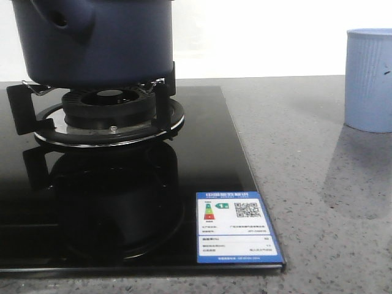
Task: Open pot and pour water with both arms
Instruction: 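Lower the lid back onto the pot with the left gripper and release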
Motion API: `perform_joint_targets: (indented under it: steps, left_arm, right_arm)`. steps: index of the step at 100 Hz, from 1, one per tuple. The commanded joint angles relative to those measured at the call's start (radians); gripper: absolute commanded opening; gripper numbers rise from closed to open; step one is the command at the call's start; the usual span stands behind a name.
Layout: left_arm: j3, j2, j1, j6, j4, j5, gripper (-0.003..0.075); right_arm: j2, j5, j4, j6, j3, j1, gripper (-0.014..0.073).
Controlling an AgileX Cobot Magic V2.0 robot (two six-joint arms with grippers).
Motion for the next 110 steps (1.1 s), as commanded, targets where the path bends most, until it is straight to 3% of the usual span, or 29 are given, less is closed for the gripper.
perform_joint_targets:
  steps: [1, 18, 28, 40, 53, 65, 89, 110]
  left_arm:
    - [-0.039, -0.079, -0.002, -0.001, 0.004, -0.064, 0.0538]
    - [-0.039, -0.199, 0.044, 0.001, 0.012, 0.001, 0.0537]
    - [-0.039, -0.28, 0.108, 0.001, 0.012, 0.057, 0.0533]
    - [-0.039, -0.361, 0.194, 0.001, 0.012, 0.148, 0.0447]
    - [-0.03, -0.428, 0.276, 0.001, 0.012, 0.225, 0.0231]
    - [0.013, -0.498, 0.315, 0.001, 0.01, 0.273, -0.002]
    - [0.305, -0.755, 0.315, 0.002, -0.016, 0.117, -0.0016]
    - [0.569, -1.069, 0.315, 0.002, -0.071, 0.088, -0.0016]
  right_arm:
    - [-0.005, -0.031, 0.012, 0.003, -0.025, -0.005, 0.065]
    - [-0.005, -0.128, 0.012, 0.003, -0.043, 0.036, 0.0643]
    - [-0.005, -0.2, 0.012, 0.003, -0.079, 0.065, 0.0548]
    - [-0.005, -0.278, 0.013, 0.003, -0.14, 0.087, 0.0281]
    - [-0.005, -0.377, 0.015, 0.003, -0.216, 0.087, -0.0068]
    - [-0.005, -0.415, 0.029, 0.011, -0.261, 0.087, -0.006]
    - [-0.083, -0.404, 0.026, 0.049, -0.225, 0.087, -0.0059]
    - [-0.279, -0.288, 0.011, 0.049, -0.042, 0.087, -0.0061]
